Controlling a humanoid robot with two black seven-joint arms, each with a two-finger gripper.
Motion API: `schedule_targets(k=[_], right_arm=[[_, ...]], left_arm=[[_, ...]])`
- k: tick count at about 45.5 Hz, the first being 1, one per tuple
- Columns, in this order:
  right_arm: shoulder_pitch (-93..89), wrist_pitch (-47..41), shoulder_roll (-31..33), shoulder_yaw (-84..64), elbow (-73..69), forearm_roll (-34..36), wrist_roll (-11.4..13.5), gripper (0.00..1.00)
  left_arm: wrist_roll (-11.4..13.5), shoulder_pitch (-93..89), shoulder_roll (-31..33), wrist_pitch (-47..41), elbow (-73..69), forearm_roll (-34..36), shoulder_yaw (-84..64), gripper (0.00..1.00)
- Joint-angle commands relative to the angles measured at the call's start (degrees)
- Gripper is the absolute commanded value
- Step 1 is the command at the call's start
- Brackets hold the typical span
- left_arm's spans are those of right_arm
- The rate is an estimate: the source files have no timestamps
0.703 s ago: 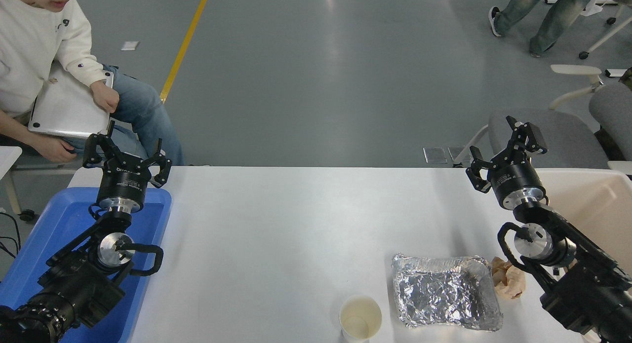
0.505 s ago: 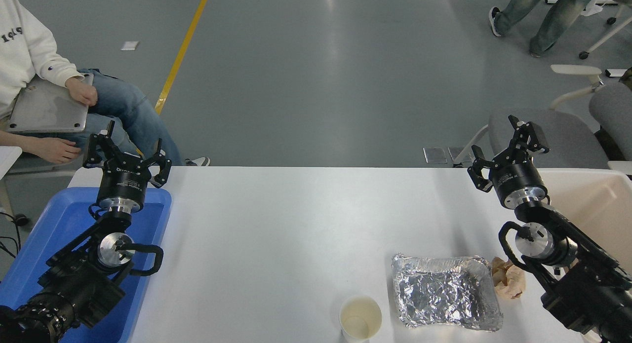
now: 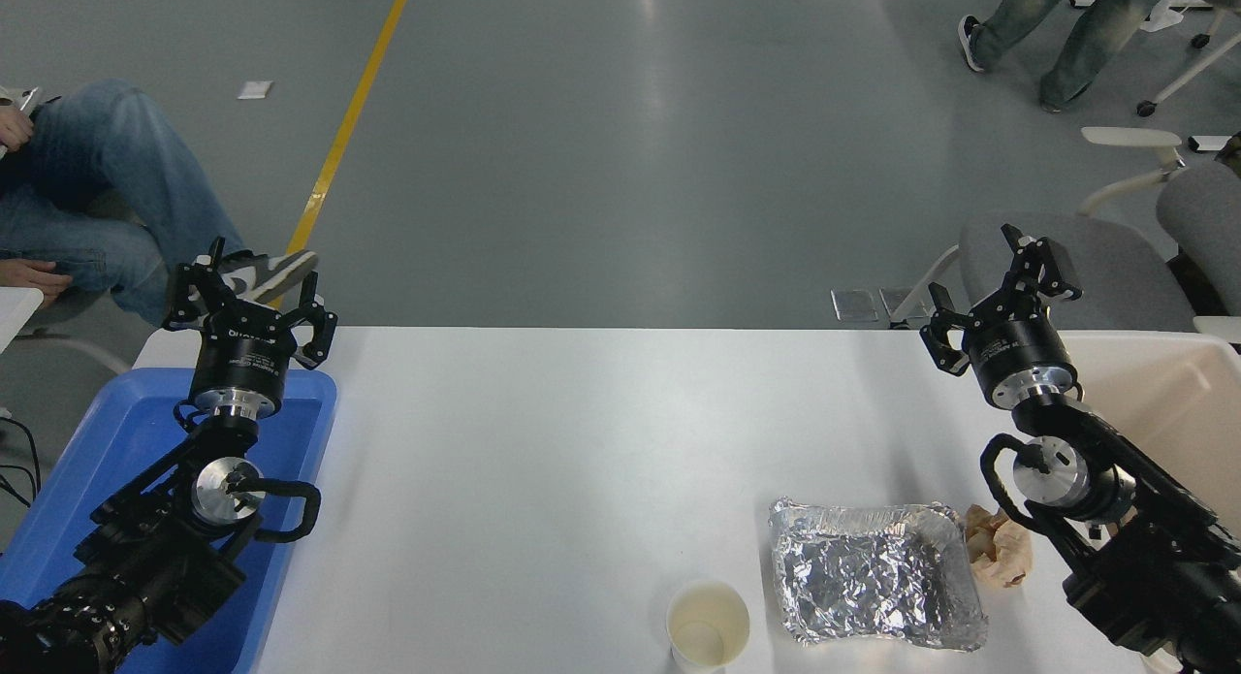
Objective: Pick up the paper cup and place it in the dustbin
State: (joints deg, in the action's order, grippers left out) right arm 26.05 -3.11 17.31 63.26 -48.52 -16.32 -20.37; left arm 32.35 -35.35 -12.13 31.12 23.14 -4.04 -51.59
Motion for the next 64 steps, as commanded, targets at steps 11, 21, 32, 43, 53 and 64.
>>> schedule_targets(k=[11,21,32,43,53,64], right_arm=[[0.76,0.03,0.09,-0.15,0.09,2.44,0.24,1.00],[0.32,-0.14,2.20,-1.03,-0.35,2.88,0.24,1.00],[6.64,-0.49,12.38,-17.97,-1.23,8.58,-0.02,1.00],[25.88,-0.85,22.77,-57.87,-1.84,14.30,-0.02,1.00],[39.85,-1.11,25.67,-83.00,-8.87,14.30,-0.11,1.00],[57.26,-1.20,19.87,-112.10,-10.55,14.30,-0.02,1.00]], left_arm=[[-0.09,0.02,0.00,0.00,-0.03,0.00,0.00,0.99],[0.00,0.02,0.00,0.00,-0.03,0.00,0.00,0.99],[0.00,0.02,0.00,0.00,-0.03,0.00,0.00,0.99],[-0.09,0.02,0.00,0.00,-0.03,0.00,0.00,0.99],[0.00,-0.07,0.00,0.00,0.06,0.00,0.00,0.99],[0.00,-0.07,0.00,0.00,0.06,0.00,0.00,0.99]])
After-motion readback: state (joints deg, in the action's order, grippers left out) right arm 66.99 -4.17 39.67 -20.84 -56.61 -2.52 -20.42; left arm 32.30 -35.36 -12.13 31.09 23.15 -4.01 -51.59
